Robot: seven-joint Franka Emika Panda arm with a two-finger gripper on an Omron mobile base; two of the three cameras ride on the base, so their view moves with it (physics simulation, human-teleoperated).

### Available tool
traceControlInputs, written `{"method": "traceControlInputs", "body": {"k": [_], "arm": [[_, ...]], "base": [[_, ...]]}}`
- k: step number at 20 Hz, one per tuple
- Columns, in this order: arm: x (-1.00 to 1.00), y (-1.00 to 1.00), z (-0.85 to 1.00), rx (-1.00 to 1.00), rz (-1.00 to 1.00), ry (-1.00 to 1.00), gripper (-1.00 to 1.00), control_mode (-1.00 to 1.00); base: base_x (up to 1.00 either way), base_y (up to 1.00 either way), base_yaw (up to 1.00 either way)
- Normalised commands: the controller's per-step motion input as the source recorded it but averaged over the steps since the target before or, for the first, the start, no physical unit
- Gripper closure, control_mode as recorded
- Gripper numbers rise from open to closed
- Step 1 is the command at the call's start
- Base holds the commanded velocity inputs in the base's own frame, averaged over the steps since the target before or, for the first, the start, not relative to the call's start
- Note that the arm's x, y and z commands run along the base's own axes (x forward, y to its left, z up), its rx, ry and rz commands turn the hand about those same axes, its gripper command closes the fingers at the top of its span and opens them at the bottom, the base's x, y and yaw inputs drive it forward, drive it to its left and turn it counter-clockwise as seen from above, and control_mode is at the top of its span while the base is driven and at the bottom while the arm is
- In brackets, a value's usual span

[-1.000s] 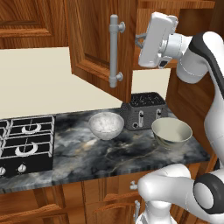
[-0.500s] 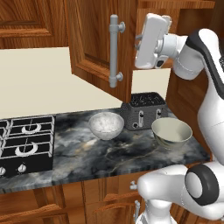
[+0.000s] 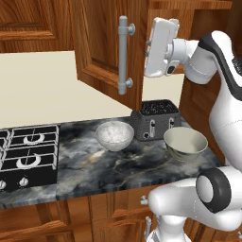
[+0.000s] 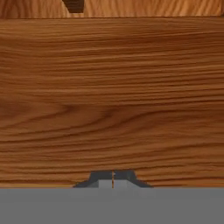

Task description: Open the cabinet. Pick the bowls from the counter and place them in the cabinet. Then close the cabinet.

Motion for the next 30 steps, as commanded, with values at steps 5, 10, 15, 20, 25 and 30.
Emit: {"method": "traceControlInputs", "body": {"k": [5, 10, 15, 20, 25, 30], "arm": [[0.03, 0.02, -0.26, 0.0, 0.16, 0.21, 1.0, -1.0], [0.15, 0.02, -0.27, 0.0, 0.18, 0.23, 1.0, -1.0], [0.08, 0.18, -0.19, 0.0, 0.17, 0.13, 1.0, -1.0], [0.16, 0.37, -0.02, 0.0, 0.18, 0.01, 1.0, -1.0], [-0.13, 0.44, 0.0, 0.0, 0.23, 0.0, 1.0, -1.0], [-0.83, 0.67, -0.03, 0.0, 0.22, 0.0, 1.0, -1.0]], "base": [[0.0, 0.0, 0.0], [0.0, 0.0, 0.0], [0.0, 0.0, 0.0], [0.0, 0.0, 0.0], [0.0, 0.0, 0.0], [0.0, 0.0, 0.0]]}}
